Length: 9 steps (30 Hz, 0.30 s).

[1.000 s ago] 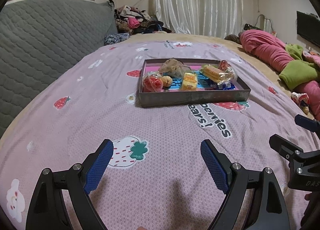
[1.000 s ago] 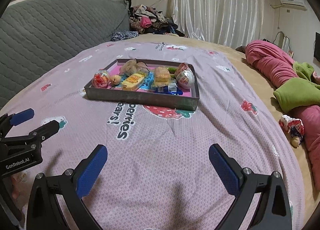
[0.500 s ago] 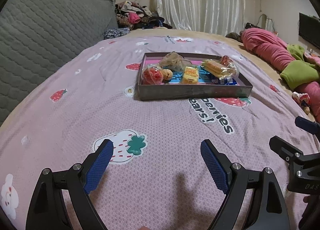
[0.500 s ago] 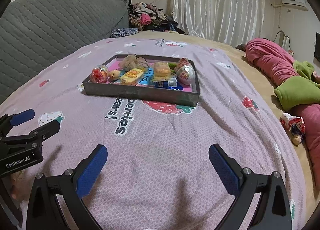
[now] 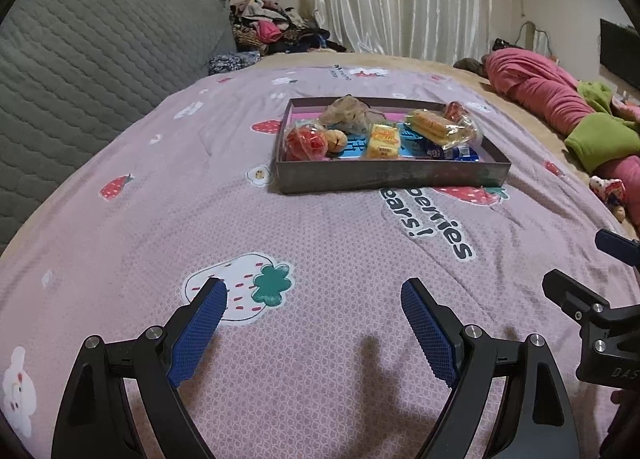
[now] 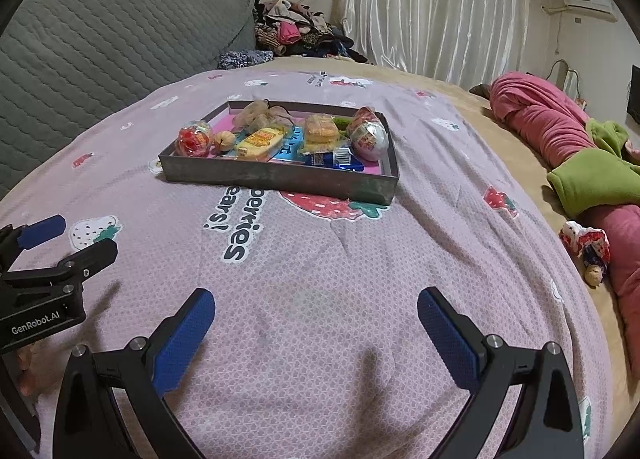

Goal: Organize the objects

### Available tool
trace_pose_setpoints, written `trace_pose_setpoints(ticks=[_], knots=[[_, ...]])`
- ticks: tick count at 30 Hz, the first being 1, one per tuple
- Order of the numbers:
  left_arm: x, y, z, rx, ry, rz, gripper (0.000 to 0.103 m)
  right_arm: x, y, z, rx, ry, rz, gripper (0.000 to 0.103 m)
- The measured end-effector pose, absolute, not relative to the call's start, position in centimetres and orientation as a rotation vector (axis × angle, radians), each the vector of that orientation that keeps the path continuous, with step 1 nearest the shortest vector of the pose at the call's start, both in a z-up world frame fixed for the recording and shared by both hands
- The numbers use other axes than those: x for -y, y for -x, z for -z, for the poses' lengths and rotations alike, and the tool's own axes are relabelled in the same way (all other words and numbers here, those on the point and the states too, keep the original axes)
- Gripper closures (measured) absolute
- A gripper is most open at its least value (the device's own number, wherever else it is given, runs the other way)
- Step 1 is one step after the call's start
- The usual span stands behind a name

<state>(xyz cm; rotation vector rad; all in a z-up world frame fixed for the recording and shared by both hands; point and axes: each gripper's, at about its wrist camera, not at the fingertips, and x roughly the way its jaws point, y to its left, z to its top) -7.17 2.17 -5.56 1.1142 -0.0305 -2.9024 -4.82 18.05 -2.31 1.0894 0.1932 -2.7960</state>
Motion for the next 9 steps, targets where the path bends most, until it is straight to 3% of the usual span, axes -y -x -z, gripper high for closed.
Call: trace_pose_setpoints(ticks=[9], knots=[[-2.4, 6.91, 5.55, 0.05, -1.108, 2.919, 0.013, -18.09, 4.91, 2.46, -0.196, -1.093, 2.798, 0.001]])
